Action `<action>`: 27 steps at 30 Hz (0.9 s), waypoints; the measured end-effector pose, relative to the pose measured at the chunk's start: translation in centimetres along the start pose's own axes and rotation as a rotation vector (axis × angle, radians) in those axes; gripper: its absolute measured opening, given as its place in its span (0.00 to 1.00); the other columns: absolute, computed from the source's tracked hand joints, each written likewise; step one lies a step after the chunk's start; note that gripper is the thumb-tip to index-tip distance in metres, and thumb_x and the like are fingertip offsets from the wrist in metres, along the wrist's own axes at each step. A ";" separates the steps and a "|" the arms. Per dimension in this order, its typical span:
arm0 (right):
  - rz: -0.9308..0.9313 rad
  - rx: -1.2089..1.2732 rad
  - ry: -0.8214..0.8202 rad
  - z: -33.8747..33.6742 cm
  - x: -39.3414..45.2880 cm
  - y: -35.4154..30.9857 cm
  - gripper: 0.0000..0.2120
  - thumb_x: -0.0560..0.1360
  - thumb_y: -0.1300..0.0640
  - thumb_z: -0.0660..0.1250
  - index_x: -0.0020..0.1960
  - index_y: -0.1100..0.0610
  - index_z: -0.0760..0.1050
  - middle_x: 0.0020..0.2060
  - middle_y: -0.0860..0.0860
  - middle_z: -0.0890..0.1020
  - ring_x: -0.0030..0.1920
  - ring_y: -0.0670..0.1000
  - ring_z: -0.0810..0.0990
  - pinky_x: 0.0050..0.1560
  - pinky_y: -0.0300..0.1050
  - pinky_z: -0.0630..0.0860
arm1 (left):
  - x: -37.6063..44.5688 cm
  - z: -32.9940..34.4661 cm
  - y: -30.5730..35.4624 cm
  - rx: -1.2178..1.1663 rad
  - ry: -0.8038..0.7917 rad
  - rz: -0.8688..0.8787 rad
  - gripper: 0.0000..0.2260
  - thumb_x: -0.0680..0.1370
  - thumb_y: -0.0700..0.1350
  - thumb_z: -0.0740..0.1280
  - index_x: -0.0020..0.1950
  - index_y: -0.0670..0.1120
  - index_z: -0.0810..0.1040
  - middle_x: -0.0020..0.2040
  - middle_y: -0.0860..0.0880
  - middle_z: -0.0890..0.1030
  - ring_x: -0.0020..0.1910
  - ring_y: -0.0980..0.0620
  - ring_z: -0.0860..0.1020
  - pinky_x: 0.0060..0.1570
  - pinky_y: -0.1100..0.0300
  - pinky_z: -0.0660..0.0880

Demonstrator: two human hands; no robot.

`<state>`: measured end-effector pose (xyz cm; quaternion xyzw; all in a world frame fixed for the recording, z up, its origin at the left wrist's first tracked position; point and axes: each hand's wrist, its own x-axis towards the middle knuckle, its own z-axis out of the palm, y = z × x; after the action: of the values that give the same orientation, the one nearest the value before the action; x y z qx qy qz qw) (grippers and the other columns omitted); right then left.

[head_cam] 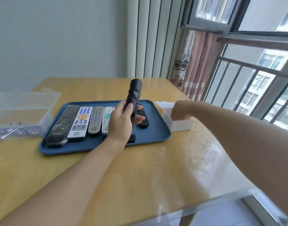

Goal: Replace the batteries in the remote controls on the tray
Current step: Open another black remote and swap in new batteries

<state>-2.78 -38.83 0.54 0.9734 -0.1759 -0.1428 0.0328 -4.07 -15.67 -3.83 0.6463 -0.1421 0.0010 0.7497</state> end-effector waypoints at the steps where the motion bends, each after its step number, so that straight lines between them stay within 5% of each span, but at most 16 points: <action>1: 0.009 0.000 -0.018 -0.1 0.0 -0.3 0.08 0.76 0.53 0.61 0.44 0.57 0.74 0.40 0.54 0.75 0.37 0.55 0.71 0.37 0.46 0.68 | 0.0 -0.2 0.1 0.001 0.013 0.003 0.11 0.86 0.42 0.56 0.60 0.44 0.78 0.53 0.46 0.86 0.40 0.46 0.84 0.47 0.53 0.82; 11: 0.031 -0.099 0.069 0.3 0.4 -2.3 0.09 0.77 0.66 0.57 0.39 0.62 0.72 0.34 0.54 0.72 0.32 0.52 0.70 0.37 0.44 0.70 | -0.3 -0.6 -0.3 0.005 0.046 -0.053 0.11 0.86 0.42 0.57 0.62 0.44 0.78 0.53 0.47 0.85 0.40 0.47 0.83 0.42 0.60 0.82; 15: -0.061 -0.023 0.089 -0.2 -0.4 -1.9 0.14 0.76 0.65 0.61 0.56 0.62 0.82 0.42 0.55 0.80 0.38 0.52 0.74 0.33 0.39 0.70 | -0.3 -0.7 -0.2 -0.004 0.062 -0.063 0.11 0.86 0.42 0.57 0.62 0.43 0.78 0.53 0.47 0.86 0.40 0.47 0.84 0.43 0.58 0.82; 18: -0.130 0.373 0.138 -2.2 -0.7 -0.3 0.10 0.74 0.64 0.73 0.55 0.57 0.85 0.44 0.53 0.86 0.40 0.51 0.86 0.41 0.40 0.83 | -0.2 -0.7 0.0 -0.017 0.062 -0.067 0.11 0.86 0.42 0.57 0.62 0.43 0.78 0.53 0.47 0.85 0.38 0.50 0.84 0.42 0.58 0.82; 22: -0.212 0.877 0.168 -3.8 -1.5 0.6 0.13 0.74 0.66 0.74 0.58 0.60 0.83 0.47 0.56 0.86 0.44 0.51 0.87 0.42 0.38 0.83 | -0.2 -0.7 0.0 -0.026 0.057 -0.073 0.12 0.86 0.42 0.56 0.61 0.44 0.78 0.53 0.46 0.85 0.39 0.49 0.84 0.42 0.56 0.82; 27: -0.256 1.035 0.099 -2.8 -1.5 0.5 0.12 0.74 0.66 0.74 0.57 0.61 0.83 0.48 0.57 0.87 0.46 0.51 0.87 0.44 0.38 0.82 | -0.3 -0.8 -0.1 -0.021 0.062 -0.088 0.11 0.86 0.42 0.57 0.61 0.45 0.78 0.53 0.47 0.85 0.39 0.49 0.84 0.42 0.57 0.82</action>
<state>-3.43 -38.70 3.64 0.8816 -0.1015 0.0058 -0.4608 -4.13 -14.88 -4.03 0.6437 -0.0901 -0.0133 0.7599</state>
